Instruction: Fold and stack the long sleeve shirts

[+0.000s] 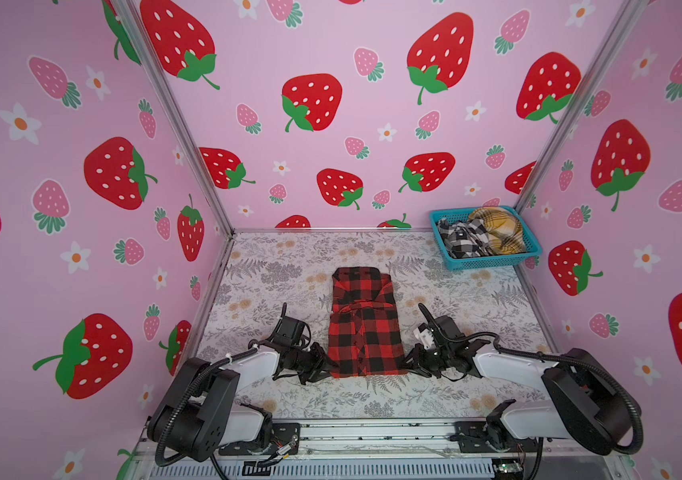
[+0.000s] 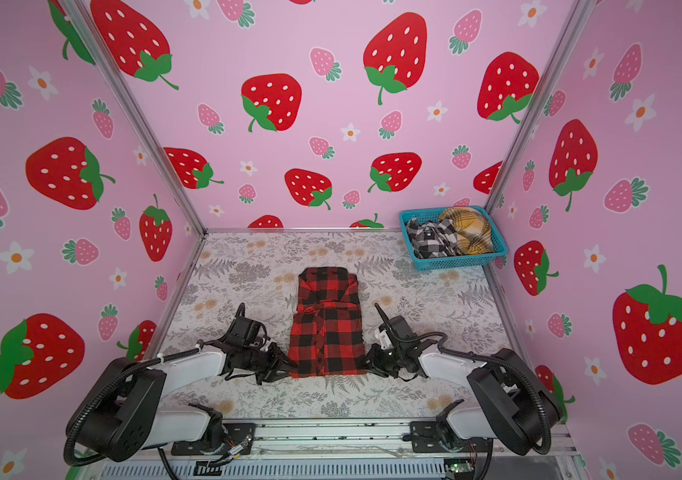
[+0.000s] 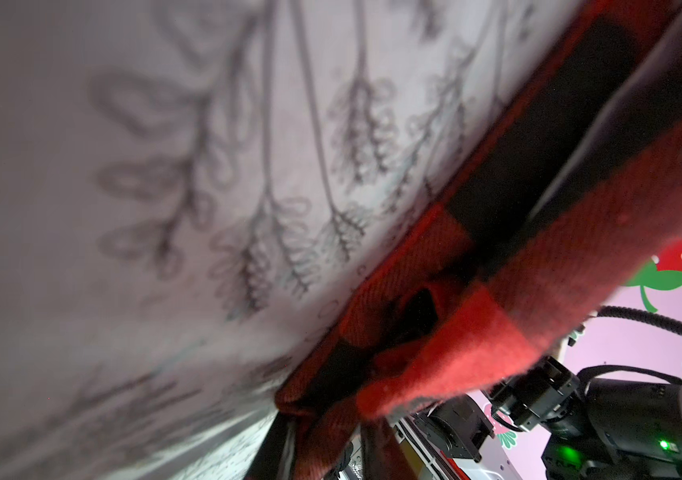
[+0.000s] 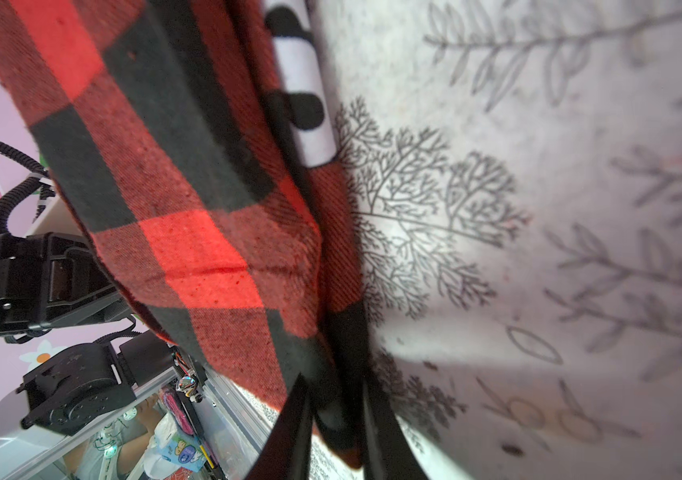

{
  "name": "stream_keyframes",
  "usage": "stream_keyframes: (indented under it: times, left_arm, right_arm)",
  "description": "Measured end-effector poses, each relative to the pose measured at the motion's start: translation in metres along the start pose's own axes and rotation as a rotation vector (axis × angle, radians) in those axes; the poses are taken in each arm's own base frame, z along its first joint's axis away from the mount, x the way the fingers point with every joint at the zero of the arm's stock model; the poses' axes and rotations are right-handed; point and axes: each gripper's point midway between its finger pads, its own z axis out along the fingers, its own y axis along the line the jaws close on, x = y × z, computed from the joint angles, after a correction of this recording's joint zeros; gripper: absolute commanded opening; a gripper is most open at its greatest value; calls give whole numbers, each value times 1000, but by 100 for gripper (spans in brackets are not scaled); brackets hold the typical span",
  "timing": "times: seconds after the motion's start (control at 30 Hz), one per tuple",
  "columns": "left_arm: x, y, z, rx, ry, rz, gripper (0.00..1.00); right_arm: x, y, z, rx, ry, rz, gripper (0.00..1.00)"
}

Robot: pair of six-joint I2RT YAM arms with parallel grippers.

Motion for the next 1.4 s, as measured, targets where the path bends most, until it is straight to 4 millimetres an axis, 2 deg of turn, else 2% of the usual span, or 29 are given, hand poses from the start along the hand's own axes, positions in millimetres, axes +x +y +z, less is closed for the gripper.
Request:
stream_keyframes:
  times: [0.17,0.43,0.5,0.77,0.87,1.13,1.27,1.4]
  left_arm:
    - [-2,1,1,-6,-11,13,16]
    - [-6,0,1,-17,-28,24,7]
    - [-6,1,0,-24,-32,19,1]
    - [0,-7,-13,-26,-67,39,0]
    - [7,-10,-17,-27,-72,57,0]
    - [40,-3,-33,-20,-64,101,0]
    - [61,2,-41,0,-54,120,0]
    - [72,-3,-50,48,-65,105,0]
  right_arm:
    - [0,-1,0,3,1,-6,14]
    - [-3,4,-4,9,-8,-31,6]
    - [-5,8,-8,4,-21,-47,5]
    - [-10,27,-24,-21,-71,-102,2]
    - [-4,34,-28,-28,-81,-132,1]
    - [32,57,-47,-69,-111,-211,1]
    - [53,54,-50,-69,-104,-216,0]
    - [55,50,-54,-41,-135,-201,0]
